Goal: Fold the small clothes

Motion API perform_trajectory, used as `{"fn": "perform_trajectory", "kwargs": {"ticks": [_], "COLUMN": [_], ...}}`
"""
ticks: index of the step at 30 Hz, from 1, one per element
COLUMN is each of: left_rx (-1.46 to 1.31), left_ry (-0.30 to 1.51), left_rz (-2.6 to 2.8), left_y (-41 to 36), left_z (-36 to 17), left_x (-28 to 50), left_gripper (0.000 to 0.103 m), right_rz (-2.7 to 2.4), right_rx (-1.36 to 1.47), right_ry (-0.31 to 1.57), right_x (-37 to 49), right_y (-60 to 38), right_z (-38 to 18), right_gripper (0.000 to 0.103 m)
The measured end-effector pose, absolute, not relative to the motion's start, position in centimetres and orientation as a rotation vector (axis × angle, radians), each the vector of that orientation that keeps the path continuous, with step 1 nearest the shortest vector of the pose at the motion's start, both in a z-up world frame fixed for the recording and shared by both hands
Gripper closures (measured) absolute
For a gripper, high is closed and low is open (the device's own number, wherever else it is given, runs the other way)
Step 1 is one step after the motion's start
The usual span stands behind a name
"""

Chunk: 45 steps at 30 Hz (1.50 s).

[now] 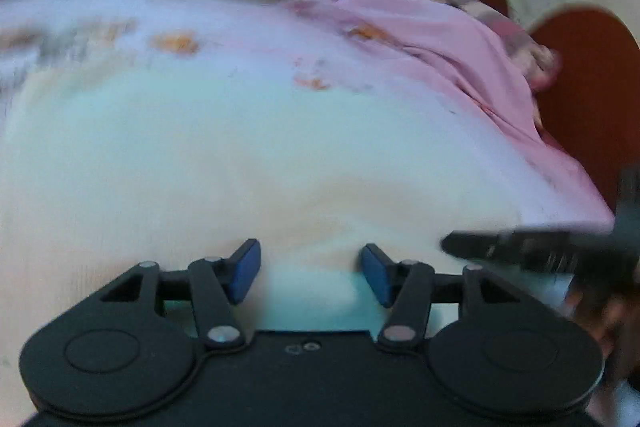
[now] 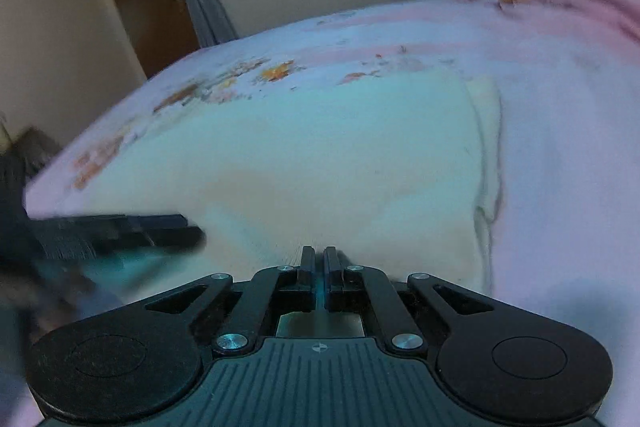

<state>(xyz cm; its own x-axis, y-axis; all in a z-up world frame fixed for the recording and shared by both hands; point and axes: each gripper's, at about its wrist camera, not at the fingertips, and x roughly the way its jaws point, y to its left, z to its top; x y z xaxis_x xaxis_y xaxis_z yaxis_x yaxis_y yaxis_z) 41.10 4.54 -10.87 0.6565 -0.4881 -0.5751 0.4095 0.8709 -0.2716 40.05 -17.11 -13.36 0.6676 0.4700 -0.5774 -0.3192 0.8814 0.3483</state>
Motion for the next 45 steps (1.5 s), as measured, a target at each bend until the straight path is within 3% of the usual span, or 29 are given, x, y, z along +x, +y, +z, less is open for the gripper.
{"fn": "perform_trajectory", "kwargs": {"ticks": [4, 7, 9, 12, 13, 14, 15, 16, 17, 21, 28, 35, 37, 38, 45], "left_rx": [-0.164, -0.184, -0.186, -0.161, -0.114, -0.043, -0.020, -0.052, -0.084, -0.138, -0.433, -0.463, -0.368, -0.326, -0.502], "left_ry": [0.582, 0.682, 0.703, 0.570, 0.608, 0.686, 0.679, 0.665, 0.661, 0.562, 0.712, 0.715, 0.738, 0.746, 0.791], "left_rz": [-0.464, -0.436, -0.451, -0.403, -0.360, -0.331, -0.346, -0.352, -0.365, -0.368, -0.409, -0.430, -0.423, -0.424, -0.565], "left_y": [7.2, 8.5, 9.3, 11.6, 11.5, 11.5, 11.6, 11.9, 12.3, 16.3, 23.7, 22.7, 21.4, 20.9, 23.8], "left_z": [-9.2, -11.1, -9.7, -7.9, -8.9, -10.3, -11.1, -10.6, -9.9, -7.8, -10.2, -11.6, -11.6, -11.4, -12.5], "left_x": [40.9, 43.5, 43.3, 41.1, 40.8, 41.4, 41.3, 41.0, 40.5, 38.8, 42.2, 45.7, 46.5, 46.7, 47.2], "left_gripper": [0.047, 0.046, 0.046, 0.044, 0.043, 0.044, 0.044, 0.043, 0.043, 0.042, 0.042, 0.041, 0.041, 0.041, 0.044], "right_rz": [0.402, 0.297, 0.323, 0.328, 0.335, 0.300, 0.275, 0.252, 0.241, 0.298, 0.270, 0.280, 0.196, 0.196, 0.207], "right_rx": [0.209, 0.143, 0.203, 0.210, 0.210, 0.181, 0.156, 0.150, 0.168, 0.193, 0.288, 0.232, 0.120, 0.113, 0.243], "right_ry": [0.526, 0.632, 0.673, 0.566, 0.533, 0.595, 0.677, 0.656, 0.669, 0.560, 0.550, 0.514, 0.658, 0.706, 0.527], "right_x": [39.8, 43.2, 43.6, 41.0, 40.3, 40.7, 41.7, 41.2, 40.7, 36.9, 34.8, 41.2, 45.0, 46.2, 40.1], "right_y": [-19.2, -19.8, -20.9, -21.4, -21.6, -21.2, -20.7, -20.7, -21.0, -22.7, -26.1, -22.5, -21.0, -21.0, -24.7], "right_z": [-9.7, -12.7, -14.0, -11.4, -11.3, -12.6, -14.2, -14.5, -14.1, -12.0, -12.6, -11.0, -13.2, -14.6, -11.4], "right_gripper": [0.101, 0.101, 0.101, 0.100, 0.097, 0.075, 0.073, 0.055, 0.052, 0.048, 0.047, 0.048, 0.047, 0.041, 0.040]}}
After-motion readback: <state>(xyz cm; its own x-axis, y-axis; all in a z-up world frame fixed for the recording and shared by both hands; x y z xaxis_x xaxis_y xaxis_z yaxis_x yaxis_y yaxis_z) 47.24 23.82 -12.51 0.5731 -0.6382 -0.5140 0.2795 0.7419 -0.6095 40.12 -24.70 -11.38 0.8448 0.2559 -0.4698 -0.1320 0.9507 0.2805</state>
